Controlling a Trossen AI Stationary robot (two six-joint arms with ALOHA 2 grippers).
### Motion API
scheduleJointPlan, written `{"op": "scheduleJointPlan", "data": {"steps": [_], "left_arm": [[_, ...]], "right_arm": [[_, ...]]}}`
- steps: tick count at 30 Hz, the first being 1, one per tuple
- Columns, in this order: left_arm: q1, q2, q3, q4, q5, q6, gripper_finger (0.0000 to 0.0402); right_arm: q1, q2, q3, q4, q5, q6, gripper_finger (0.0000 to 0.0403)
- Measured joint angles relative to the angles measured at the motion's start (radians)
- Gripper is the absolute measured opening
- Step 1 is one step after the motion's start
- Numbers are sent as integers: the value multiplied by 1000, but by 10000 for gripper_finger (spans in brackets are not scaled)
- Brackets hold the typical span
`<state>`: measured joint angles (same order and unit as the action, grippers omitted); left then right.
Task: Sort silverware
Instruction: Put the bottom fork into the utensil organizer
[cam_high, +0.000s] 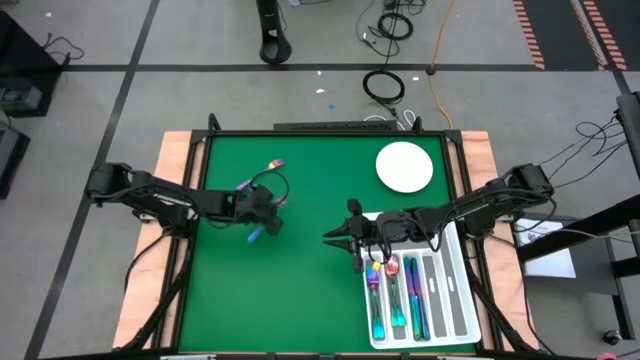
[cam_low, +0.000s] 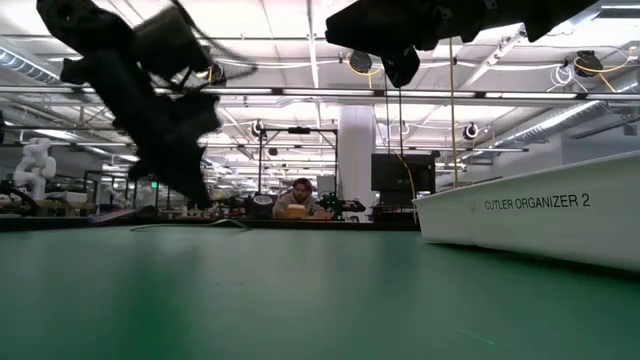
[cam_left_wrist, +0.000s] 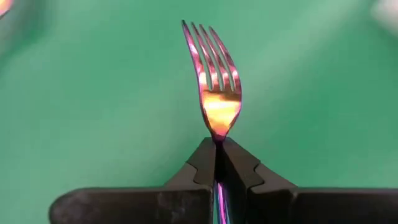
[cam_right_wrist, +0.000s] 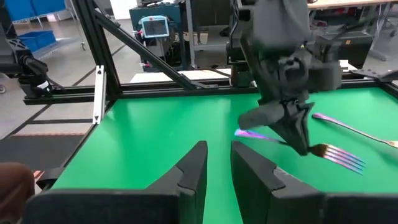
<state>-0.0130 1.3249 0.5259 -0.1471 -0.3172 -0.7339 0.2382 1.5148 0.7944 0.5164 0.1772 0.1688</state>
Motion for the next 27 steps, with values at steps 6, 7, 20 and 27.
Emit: {"op": "scheduleJointPlan", "data": {"steps": [6, 7, 20, 27], "left_arm": [[-29, -57, 1, 345, 60, 137, 10], [-31, -67, 1, 387, 72, 151, 9], [-114, -96, 1, 847, 188, 323, 9], [-182, -42, 1, 1011, 186, 358, 9]], "right_arm": [[2, 0, 0, -25, -1, 24, 59], [2, 0, 0, -30, -1, 30, 59], [26, 21, 0, 18, -26, 39, 59], [26, 86, 1, 195, -27, 31, 59]]}}
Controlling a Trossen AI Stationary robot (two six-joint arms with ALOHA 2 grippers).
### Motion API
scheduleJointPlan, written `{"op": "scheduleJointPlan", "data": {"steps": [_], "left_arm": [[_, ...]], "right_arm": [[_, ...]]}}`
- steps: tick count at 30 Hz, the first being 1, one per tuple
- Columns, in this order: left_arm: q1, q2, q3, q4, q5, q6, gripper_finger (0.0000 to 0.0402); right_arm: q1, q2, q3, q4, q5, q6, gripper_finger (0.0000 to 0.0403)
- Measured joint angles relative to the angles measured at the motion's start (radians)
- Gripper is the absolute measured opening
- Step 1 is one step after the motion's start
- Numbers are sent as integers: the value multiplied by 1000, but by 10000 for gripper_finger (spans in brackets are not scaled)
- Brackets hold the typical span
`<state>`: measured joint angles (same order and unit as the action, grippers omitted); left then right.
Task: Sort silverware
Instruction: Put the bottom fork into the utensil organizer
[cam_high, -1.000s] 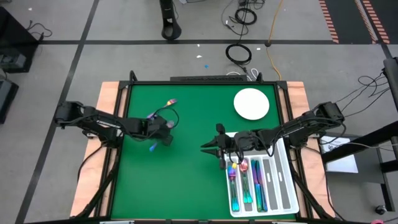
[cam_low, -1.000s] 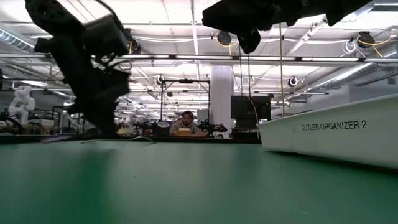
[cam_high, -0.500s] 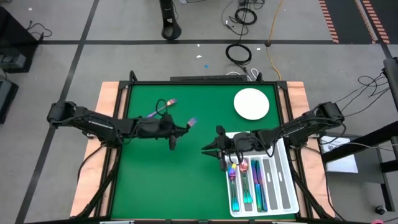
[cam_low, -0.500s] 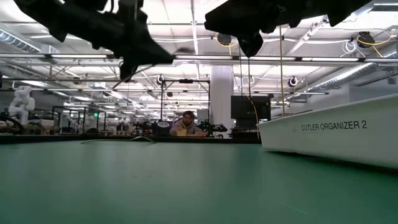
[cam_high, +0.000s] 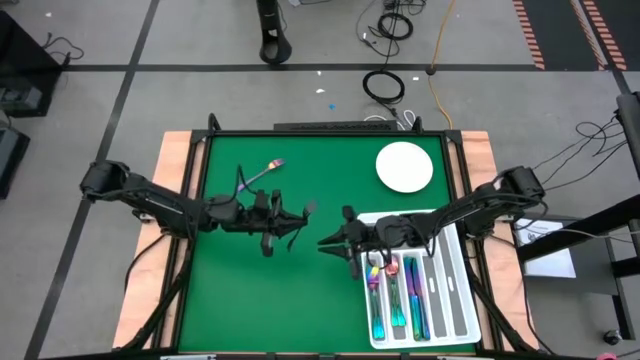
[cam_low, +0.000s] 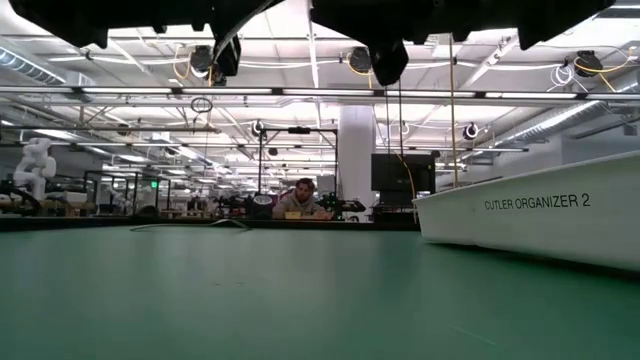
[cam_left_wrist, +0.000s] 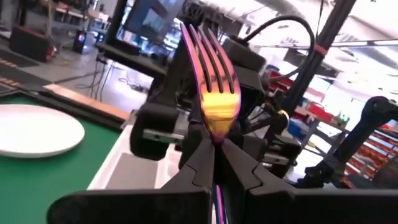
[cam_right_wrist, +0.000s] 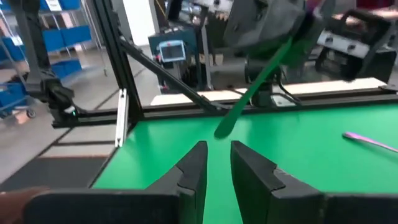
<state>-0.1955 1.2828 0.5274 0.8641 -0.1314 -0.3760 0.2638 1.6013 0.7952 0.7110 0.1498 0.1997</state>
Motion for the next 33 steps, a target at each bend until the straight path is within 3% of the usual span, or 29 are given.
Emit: {"op": "scheduleJointPlan", "data": {"steps": [8, 18, 22, 33], "left_arm": [[-57, 115, 0, 171, -2, 44, 9], [-76, 209, 9, 282, -3, 45, 9], [-77, 256, 63, 279, 1, 47, 9], [-75, 334, 158, 270, 74, 96, 9]], "right_arm": [[0, 71, 0, 168, -27, -10, 71], [-8, 82, 0, 207, -25, 54, 182], [-7, 82, 0, 208, -25, 51, 208], [16, 82, 0, 274, -25, -33, 207]]}}
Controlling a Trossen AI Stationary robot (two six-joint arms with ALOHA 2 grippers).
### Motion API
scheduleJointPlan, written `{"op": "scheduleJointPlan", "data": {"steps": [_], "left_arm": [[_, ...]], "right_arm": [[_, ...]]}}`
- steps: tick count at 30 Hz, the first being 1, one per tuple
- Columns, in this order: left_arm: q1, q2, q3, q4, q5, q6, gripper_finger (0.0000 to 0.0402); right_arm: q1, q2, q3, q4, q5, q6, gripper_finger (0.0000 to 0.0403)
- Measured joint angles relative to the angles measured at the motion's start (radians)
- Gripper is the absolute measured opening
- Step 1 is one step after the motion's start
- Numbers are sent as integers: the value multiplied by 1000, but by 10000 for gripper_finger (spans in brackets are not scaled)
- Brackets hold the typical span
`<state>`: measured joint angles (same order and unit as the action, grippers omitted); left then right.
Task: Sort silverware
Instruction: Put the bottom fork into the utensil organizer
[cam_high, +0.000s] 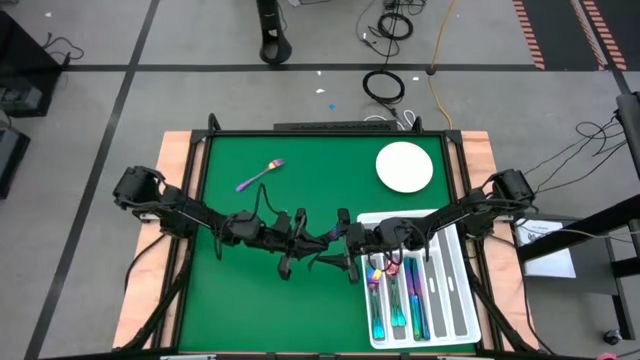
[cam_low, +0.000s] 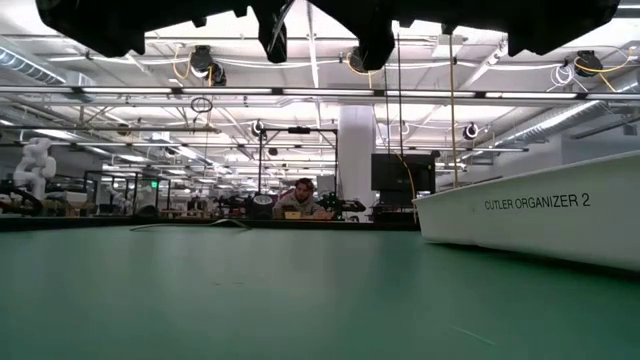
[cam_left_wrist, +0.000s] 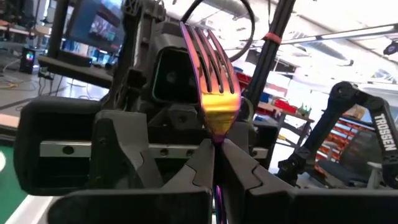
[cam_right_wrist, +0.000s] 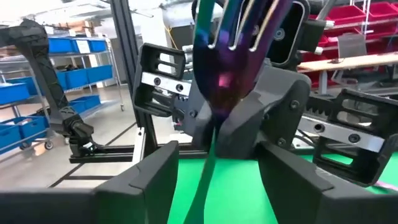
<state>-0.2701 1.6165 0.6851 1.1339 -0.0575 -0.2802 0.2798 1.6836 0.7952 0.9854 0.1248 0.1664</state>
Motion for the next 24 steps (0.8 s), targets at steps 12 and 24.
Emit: {"op": "scheduleJointPlan", "data": {"steps": [12, 24], "left_arm": [[-1, -2, 1, 11, 0, 4, 9], [-2, -22, -4, -60, -97, 45, 71]], "right_arm": [[3, 0, -1, 6, 18, -17, 74], [2, -2, -2, -43, 69, -4, 6]]}}
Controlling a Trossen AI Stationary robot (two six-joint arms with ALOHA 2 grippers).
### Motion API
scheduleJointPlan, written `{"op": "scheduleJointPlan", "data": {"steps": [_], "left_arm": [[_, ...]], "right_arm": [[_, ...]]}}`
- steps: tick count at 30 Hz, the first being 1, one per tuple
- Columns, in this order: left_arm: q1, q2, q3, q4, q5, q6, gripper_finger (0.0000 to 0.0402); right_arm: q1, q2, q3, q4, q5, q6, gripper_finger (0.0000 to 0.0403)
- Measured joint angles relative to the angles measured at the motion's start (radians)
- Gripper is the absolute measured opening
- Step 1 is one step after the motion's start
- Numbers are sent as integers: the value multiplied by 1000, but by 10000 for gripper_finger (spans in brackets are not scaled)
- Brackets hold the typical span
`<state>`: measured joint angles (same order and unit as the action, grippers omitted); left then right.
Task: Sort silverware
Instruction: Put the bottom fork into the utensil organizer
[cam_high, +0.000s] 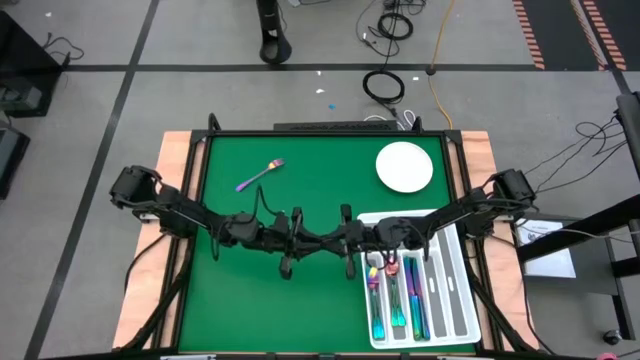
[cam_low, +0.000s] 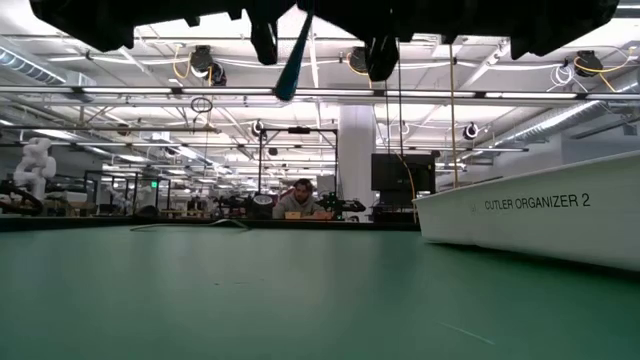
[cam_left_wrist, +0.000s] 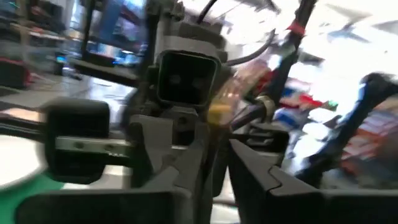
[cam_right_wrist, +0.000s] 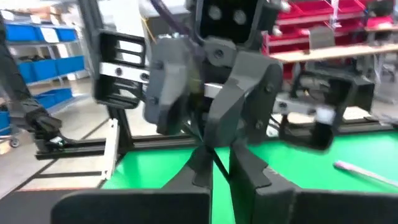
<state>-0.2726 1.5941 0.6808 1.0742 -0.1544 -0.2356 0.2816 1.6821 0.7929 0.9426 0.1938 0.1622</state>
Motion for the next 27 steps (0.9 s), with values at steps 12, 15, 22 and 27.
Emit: {"op": "scheduleJointPlan", "data": {"steps": [12, 15, 22, 27], "left_arm": [[15, -194, 1, -431, -57, 65, 154], [16, -241, -2, -535, -66, 64, 157], [-11, -344, -2, -784, -108, 34, 157], [-95, -369, -2, -988, -323, -46, 157]], "right_arm": [[1, -21, 2, -37, -18, 43, 2], [3, -51, 3, -89, -8, 61, 2], [5, -137, 3, -279, 38, 120, 1], [17, -191, 3, -475, 54, 250, 1]]}}
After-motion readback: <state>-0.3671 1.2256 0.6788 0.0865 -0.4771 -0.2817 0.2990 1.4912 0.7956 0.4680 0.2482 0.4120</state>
